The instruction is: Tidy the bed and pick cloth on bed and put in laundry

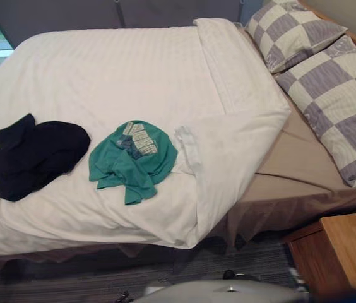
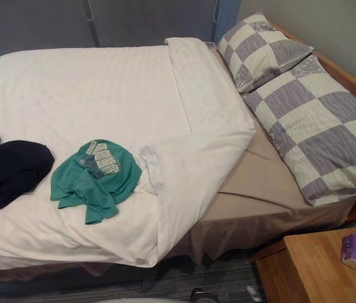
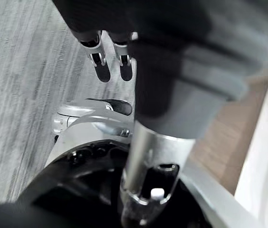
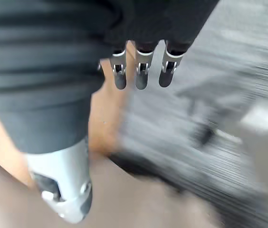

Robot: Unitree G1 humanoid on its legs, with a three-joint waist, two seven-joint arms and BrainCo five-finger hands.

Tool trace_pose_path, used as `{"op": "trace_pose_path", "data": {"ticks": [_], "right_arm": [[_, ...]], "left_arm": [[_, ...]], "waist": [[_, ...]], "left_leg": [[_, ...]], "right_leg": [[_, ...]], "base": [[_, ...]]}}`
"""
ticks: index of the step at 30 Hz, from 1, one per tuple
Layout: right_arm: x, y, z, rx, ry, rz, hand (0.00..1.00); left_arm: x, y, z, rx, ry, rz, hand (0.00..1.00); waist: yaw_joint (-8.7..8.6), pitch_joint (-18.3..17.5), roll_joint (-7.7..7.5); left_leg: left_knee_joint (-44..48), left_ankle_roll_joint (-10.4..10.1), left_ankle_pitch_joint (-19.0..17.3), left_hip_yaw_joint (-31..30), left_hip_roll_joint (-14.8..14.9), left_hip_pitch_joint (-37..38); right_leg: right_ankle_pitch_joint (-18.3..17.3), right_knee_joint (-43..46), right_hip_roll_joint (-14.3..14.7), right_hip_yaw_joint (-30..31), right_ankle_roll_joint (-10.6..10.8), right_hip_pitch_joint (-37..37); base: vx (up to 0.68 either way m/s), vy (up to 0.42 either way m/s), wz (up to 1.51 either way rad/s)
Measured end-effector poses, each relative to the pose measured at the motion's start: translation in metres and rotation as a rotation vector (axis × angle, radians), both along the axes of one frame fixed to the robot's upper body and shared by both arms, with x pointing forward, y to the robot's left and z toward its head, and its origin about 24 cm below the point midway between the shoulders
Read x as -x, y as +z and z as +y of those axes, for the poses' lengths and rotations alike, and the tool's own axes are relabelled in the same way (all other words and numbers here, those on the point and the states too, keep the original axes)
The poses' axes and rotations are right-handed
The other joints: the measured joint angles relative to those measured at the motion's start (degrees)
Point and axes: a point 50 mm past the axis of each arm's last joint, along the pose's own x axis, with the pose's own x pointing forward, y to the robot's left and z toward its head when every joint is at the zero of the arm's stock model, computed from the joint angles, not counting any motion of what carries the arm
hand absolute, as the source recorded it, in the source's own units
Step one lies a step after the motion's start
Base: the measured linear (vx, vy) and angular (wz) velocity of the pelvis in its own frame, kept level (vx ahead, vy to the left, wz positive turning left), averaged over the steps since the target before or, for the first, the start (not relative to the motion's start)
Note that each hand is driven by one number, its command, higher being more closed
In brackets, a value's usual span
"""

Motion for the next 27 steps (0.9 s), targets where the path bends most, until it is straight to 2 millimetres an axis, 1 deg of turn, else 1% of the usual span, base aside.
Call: {"op": "trace_pose_path", "data": {"ticks": [1,2,3,4,5,6,7,9,10,11,12,13,14,15,16,17,18,19,21,22,24,25,26,27], "right_arm": [[-0.002,0.011,-0.018,0.056,-0.027,-0.016,0.00],[-0.010,0.037,-0.051,0.170,-0.062,-0.052,0.00],[-0.018,0.057,-0.072,0.253,-0.069,-0.084,0.00],[-0.036,0.088,-0.098,0.381,-0.037,-0.114,0.00],[-0.044,0.099,-0.106,0.423,-0.018,-0.125,0.00],[-0.065,0.120,-0.117,0.491,0.037,-0.144,0.00],[-0.077,0.130,-0.120,0.531,0.083,-0.144,0.00],[-0.121,0.162,-0.122,0.663,0.249,-0.147,0.00],[-0.160,0.194,-0.118,0.775,0.402,-0.157,0.00],[-0.174,0.206,-0.115,0.822,0.476,-0.162,0.00],[-0.198,0.231,-0.106,0.923,0.626,-0.165,0.00],[-0.217,0.252,-0.089,1.025,0.745,-0.213,0.00],[-0.225,0.261,-0.078,1.071,0.799,-0.256,0.00],[-0.238,0.277,-0.053,1.156,0.899,-0.353,0.00],[-0.245,0.287,-0.027,1.220,0.998,-0.439,0.00],[-0.246,0.289,-0.016,1.243,1.046,-0.477,0.00],[-0.247,0.289,0.007,1.267,1.140,-0.540,0.00],[-0.247,0.286,0.018,1.273,1.184,-0.558,0.00],[-0.250,0.265,0.055,1.235,1.350,-0.590,0.00],[-0.252,0.259,0.064,1.217,1.391,-0.596,0.00],[-0.256,0.239,0.097,1.174,1.530,-0.595,0.00],[-0.257,0.235,0.104,1.167,1.559,-0.589,0.00],[-0.261,0.222,0.124,1.136,1.635,-0.577,0.00],[-0.263,0.219,0.130,1.128,1.654,-0.574,0.00]], "left_arm": [[0.002,0.000,0.000,0.004,0.003,0.008,0.00],[0.006,0.000,0.001,0.012,0.009,0.026,0.00],[0.008,0.000,0.001,0.021,0.008,0.035,0.00],[0.011,0.000,0.003,0.029,0.008,0.049,0.00],[0.012,0.000,0.003,0.031,0.005,0.053,0.00],[0.014,0.001,0.005,0.037,-0.009,0.060,0.00],[0.014,0.001,0.007,0.037,-0.017,0.064,0.00],[0.013,0.001,0.008,0.043,-0.036,0.071,0.00],[0.012,0.001,0.007,0.046,-0.055,0.080,0.00],[0.011,0.001,0.007,0.049,-0.057,0.082,0.00],[0.007,0.001,0.004,0.051,-0.080,0.078,0.00],[0.003,0.001,0.003,0.046,-0.093,0.069,0.00],[0.002,0.000,0.002,0.038,-0.097,0.070,0.00],[0.000,0.001,0.000,0.025,-0.111,0.065,0.00],[0.001,0.001,-0.001,0.022,-0.108,0.063,0.00],[0.001,0.001,-0.001,0.016,-0.104,0.065,0.00],[0.000,0.002,-0.001,0.008,-0.113,0.058,0.00],[0.001,0.003,-0.001,0.005,-0.121,0.055,0.00],[0.003,0.003,0.001,-0.005,-0.137,0.053,0.00],[0.003,0.003,0.001,-0.005,-0.141,0.050,0.00],[0.000,0.003,0.000,-0.010,-0.147,0.030,0.00],[-0.001,0.004,0.000,-0.012,-0.149,0.023,0.00],[-0.008,0.005,0.000,-0.018,-0.159,-0.002,0.00],[-0.010,0.005,0.000,-0.021,-0.160,-0.010,0.00]], "waist": [[-0.30,-0.4,-0.07],[-0.66,-1.3,0.03],[-0.77,-2.0,-0.06],[-0.84,-2.9,-0.20],[-0.85,-3.2,-0.34],[-0.85,-3.9,-0.63],[-0.87,-4.1,-0.65],[-0.97,-4.4,-0.81],[-0.98,-4.6,-0.53],[-0.93,-4.8,-0.26],[-0.63,-4.9,-0.21],[0.17,-5.0,0.20],[0.46,-5.0,0.18],[0.49,-5.0,0.22],[0.49,-5.1,0.35],[0.47,-5.1,0.29],[0.35,-4.9,-0.01],[0.25,-4.8,-0.18],[0.16,-4.5,-0.62],[0.17,-4.4,-0.69],[0.62,-3.6,-0.87],[0.84,-3.4,-0.93],[1.28,-2.5,-1.22],[1.43,-1.9,-1.24]], "left_leg": [[0.0,-0.2,-0.2,-0.1,-0.1,-0.2],[0.0,-0.1,-0.3,-0.2,-0.1,-0.7],[0.0,-0.1,-0.3,-0.2,-0.2,-1.0],[0.0,-0.1,-0.3,-0.3,-0.2,-1.3],[0.0,-0.1,-0.3,-0.3,-0.3,-1.3],[0.0,0.0,-0.2,-0.6,-0.5,-1.4],[0.0,0.1,-0.1,-0.9,-0.5,-1.5],[0.0,0.4,0.2,-1.6,-0.5,-1.9],[0.0,0.5,0.5,-2.3,-0.7,-2.5],[0.0,0.5,0.5,-2.6,-0.8,-2.7],[0.1,0.6,0.6,-2.9,-0.9,-3.2],[0.3,0.6,0.6,-3.1,-0.9,-3.4],[0.3,0.6,0.6,-3.1,-0.8,-3.2],[0.3,0.6,0.6,-3.2,-0.8,-3.3],[0.3,0.6,0.6,-3.2,-0.8,-3.3],[0.3,0.6,0.6,-3.3,-0.9,-3.3],[0.3,0.6,0.6,-3.4,-1.0,-3.2],[0.3,0.6,0.6,-3.4,-1.0,-3.3],[0.3,0.6,0.6,-3.4,-1.2,-3.2],[0.3,0.6,0.6,-3.5,-1.2,-3.2],[0.3,0.8,0.7,-3.8,-1.3,-3.1],[0.3,0.9,0.8,-4.1,-1.3,-3.2],[0.3,1.3,1.1,-5.2,-1.5,-3.3],[0.2,1.3,1.3,-5.7,-1.5,-3.3]], "right_leg": [[0.1,-0.2,-0.1,-0.1,0.1,0.0],[0.4,-1.0,-0.3,-0.2,0.5,-0.1],[0.7,-1.4,-0.4,-0.2,0.7,-0.2],[1.2,-1.8,-0.4,-0.2,0.2,-0.3],[1.2,-1.8,-0.4,-0.3,0.2,-0.2],[1.2,-1.8,-0.3,-0.3,0.2,-0.3],[1.2,-1.8,-0.3,-0.5,0.1,-0.3],[1.2,-1.8,-0.3,-0.6,0.1,-0.5],[1.2,-1.7,-0.5,-1.1,0.2,-0.9],[1.2,-1.7,-0.6,-1.2,0.1,-1.0],[1.2,-1.5,-0.6,-1.4,0.1,-1.4],[1.2,-1.5,-0.6,-1.5,0.1,-1.5],[1.2,-1.5,-0.6,-1.6,0.1,-1.6],[1.2,-1.5,-0.6,-1.6,0.1,-1.6],[1.2,-1.5,-0.6,-1.5,0.0,-1.5],[1.2,-1.5,-0.6,-1.5,0.0,-1.5],[1.2,-1.4,-0.7,-1.5,0.0,-1.5],[1.2,-1.4,-0.8,-1.4,0.0,-1.5],[1.2,-0.9,-1.0,-1.4,0.0,-1.4],[1.1,-0.8,-1.1,-1.4,0.0,-1.4],[1.1,-0.3,-1.2,-1.5,0.0,-1.4],[1.0,-0.1,-1.2,-1.6,0.0,-1.4],[-0.1,1.0,-1.6,-2.1,0.2,-1.4],[-0.5,1.6,-1.7,-2.4,0.1,-1.4]], "base": [[-0.03,0.016,0.06],[-0.01,0.011,0.04],[0.00,0.000,0.00],[0.00,0.000,0.00],[0.02,0.011,0.04],[0.02,0.010,0.06],[0.02,0.002,0.07],[0.01,-0.007,0.10],[0.01,-0.001,0.16],[0.02,0.008,0.19],[0.03,0.006,0.13],[0.04,0.003,0.11],[0.04,0.000,0.11],[0.05,0.003,0.07],[0.06,0.009,0.06],[0.06,0.017,0.01],[0.04,0.019,0.00],[0.03,0.024,-0.03],[0.00,0.000,0.00],[0.00,0.000,0.00],[-0.06,0.010,0.06],[-0.09,-0.015,0.22],[-0.09,-0.024,0.26],[-0.10,-0.031,0.32]]}}
